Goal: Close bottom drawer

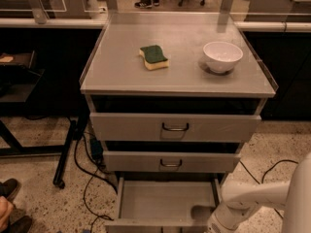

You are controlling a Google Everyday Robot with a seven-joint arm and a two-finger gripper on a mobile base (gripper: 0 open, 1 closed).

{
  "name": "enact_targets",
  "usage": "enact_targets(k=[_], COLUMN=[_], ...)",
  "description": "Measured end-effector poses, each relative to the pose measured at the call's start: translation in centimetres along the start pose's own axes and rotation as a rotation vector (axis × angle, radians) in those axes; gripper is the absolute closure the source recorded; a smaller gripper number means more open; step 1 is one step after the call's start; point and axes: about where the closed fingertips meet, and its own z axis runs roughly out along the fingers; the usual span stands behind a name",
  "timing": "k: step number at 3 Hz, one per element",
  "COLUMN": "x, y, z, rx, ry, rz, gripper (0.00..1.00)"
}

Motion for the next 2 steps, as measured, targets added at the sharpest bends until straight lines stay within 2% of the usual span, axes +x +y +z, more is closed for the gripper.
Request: enact_targets(k=[1, 2], x=[-0.6, -1.2], y=[-3.4, -6.7], z=[0.3, 2.0], rx=[-0.006, -0.016], ry=[-0.087, -0.096], rz=[0.155, 0.279], gripper=[1.0, 1.0])
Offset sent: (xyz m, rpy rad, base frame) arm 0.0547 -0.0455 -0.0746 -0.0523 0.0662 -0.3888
